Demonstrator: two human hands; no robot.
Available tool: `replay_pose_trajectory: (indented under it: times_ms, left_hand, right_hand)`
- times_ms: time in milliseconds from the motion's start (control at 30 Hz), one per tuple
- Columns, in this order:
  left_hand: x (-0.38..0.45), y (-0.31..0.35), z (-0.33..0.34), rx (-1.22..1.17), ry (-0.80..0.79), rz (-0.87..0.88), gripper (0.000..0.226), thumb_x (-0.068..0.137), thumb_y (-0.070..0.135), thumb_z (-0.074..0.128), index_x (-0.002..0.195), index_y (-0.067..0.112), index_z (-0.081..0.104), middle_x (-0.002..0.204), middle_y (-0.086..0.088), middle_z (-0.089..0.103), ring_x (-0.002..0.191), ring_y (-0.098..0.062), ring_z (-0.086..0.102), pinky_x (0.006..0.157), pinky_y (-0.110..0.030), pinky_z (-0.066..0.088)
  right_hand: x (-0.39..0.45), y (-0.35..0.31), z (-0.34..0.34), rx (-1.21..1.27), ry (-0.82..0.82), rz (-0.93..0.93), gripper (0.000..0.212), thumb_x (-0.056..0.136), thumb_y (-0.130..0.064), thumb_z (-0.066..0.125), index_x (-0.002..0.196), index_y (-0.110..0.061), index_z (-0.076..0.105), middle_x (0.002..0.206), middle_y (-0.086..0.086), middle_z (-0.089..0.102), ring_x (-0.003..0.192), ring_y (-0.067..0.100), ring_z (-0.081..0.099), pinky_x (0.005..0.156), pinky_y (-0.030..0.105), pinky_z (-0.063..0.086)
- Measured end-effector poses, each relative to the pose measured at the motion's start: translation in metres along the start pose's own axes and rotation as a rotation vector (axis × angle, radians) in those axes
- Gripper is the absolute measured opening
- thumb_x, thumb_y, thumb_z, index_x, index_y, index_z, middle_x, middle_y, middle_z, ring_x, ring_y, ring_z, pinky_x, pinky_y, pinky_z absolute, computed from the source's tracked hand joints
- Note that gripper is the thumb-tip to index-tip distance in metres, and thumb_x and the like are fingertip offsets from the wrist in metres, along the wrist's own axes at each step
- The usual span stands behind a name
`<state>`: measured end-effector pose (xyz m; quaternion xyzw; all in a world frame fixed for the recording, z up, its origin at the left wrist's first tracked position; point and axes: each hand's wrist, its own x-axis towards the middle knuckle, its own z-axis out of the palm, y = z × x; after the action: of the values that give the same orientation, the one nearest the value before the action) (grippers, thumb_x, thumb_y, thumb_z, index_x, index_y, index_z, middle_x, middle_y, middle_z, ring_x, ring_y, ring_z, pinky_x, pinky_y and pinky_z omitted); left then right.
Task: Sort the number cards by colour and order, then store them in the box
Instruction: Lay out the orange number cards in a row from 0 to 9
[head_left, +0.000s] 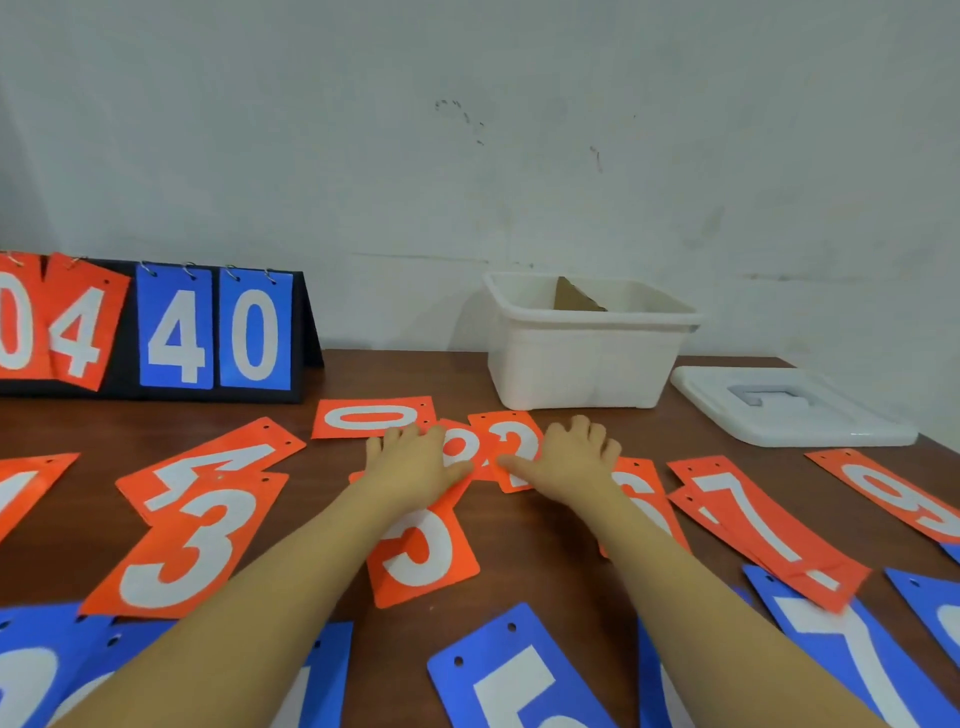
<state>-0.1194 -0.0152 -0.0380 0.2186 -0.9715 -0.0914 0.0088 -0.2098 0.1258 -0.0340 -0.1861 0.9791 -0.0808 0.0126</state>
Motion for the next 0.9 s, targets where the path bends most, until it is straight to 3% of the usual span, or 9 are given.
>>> replay_pose_trajectory:
  times_ms: [167,300,467,533,567,633,733,800,900]
  left_hand:
    - [0.001,-0.003,0.005,-0.110,0.010,0.020,0.062,0.090,0.055,0.039,0.143,0.029,0.022,0.152,-0.001,0.023,0.138,-0.027,0.020,0.110,-0.049,0.016]
    - [-0.001,-0.004,0.005,-0.262,0.130,0.041,0.057,0.089,0.052,0.045,0.139,0.030,0.030,0.147,0.002,0.033,0.135,-0.023,0.028,0.109,-0.044,0.018]
    - [-0.009,0.003,-0.009,-0.610,0.336,0.089,0.055,0.091,0.051,0.040,0.141,0.030,0.027,0.146,0.003,0.036,0.134,-0.020,0.034,0.109,-0.045,0.024]
    - [-0.019,0.008,-0.021,-0.843,0.353,0.181,0.059,0.088,0.051,0.047,0.140,0.033,0.025,0.137,0.007,0.045,0.124,-0.016,0.046,0.095,-0.033,0.048]
    - [-0.025,0.011,-0.028,-0.959,0.364,0.220,0.057,0.087,0.047,0.052,0.137,0.035,0.028,0.127,0.010,0.051,0.114,-0.012,0.053,0.080,-0.021,0.053]
    - [-0.034,0.012,-0.037,-1.107,0.448,0.234,0.055,0.085,0.035,0.061,0.132,0.034,0.033,0.111,0.010,0.059,0.097,-0.008,0.062,0.067,-0.015,0.054]
    - [-0.042,0.001,-0.041,-1.176,0.628,0.139,0.060,0.083,0.019,0.066,0.131,0.032,0.033,0.092,0.004,0.063,0.083,-0.012,0.066,0.070,-0.026,0.056]
    - [-0.046,-0.015,-0.040,-1.152,0.660,0.087,0.058,0.082,0.014,0.066,0.127,0.034,0.035,0.087,0.000,0.064,0.081,-0.015,0.066,0.072,-0.034,0.057]
    - [-0.054,-0.040,-0.036,-1.037,0.621,0.028,0.042,0.085,0.014,0.063,0.119,0.029,0.045,0.100,0.000,0.063,0.090,-0.016,0.064,0.076,-0.034,0.057]
  right_hand:
    - [-0.001,-0.007,0.000,0.155,-0.019,0.041,0.074,0.081,-0.056,0.059,0.136,-0.013,0.034,0.141,0.014,0.036,0.133,0.033,0.032,0.109,0.046,0.024]
    - [-0.004,-0.008,-0.007,0.353,0.215,-0.118,0.037,0.086,-0.011,0.053,0.119,-0.016,0.037,0.101,0.004,0.058,0.109,0.029,0.054,0.093,0.038,0.025]
    - [-0.021,-0.013,-0.027,0.782,0.495,-0.298,0.035,0.090,-0.008,0.054,0.123,-0.015,0.047,0.113,0.003,0.064,0.106,0.024,0.060,0.097,0.041,0.044]
    - [-0.033,-0.020,-0.035,1.038,0.412,-0.370,0.039,0.089,-0.007,0.057,0.124,-0.019,0.046,0.112,0.003,0.064,0.103,0.019,0.063,0.084,0.025,0.053]
    - [-0.037,-0.024,-0.038,1.155,0.345,-0.401,0.041,0.088,-0.007,0.059,0.124,-0.022,0.044,0.113,0.003,0.063,0.102,0.017,0.063,0.079,0.020,0.055]
    - [-0.045,-0.033,-0.043,1.255,0.256,-0.439,0.043,0.087,-0.011,0.062,0.121,-0.027,0.042,0.116,0.003,0.063,0.101,0.015,0.064,0.080,0.023,0.057]
    - [-0.045,-0.044,-0.037,1.183,0.247,-0.438,0.041,0.087,-0.018,0.064,0.121,-0.025,0.041,0.100,-0.001,0.064,0.087,0.006,0.062,0.072,0.011,0.051]
    - [-0.035,-0.046,-0.027,1.002,0.263,-0.342,0.040,0.087,-0.029,0.063,0.123,-0.021,0.045,0.090,-0.006,0.060,0.084,0.008,0.058,0.083,0.023,0.048]
    - [-0.017,-0.043,-0.007,0.452,0.111,-0.180,0.049,0.086,-0.050,0.057,0.123,-0.019,0.052,0.122,0.003,0.055,0.119,0.025,0.046,0.102,0.041,0.029]
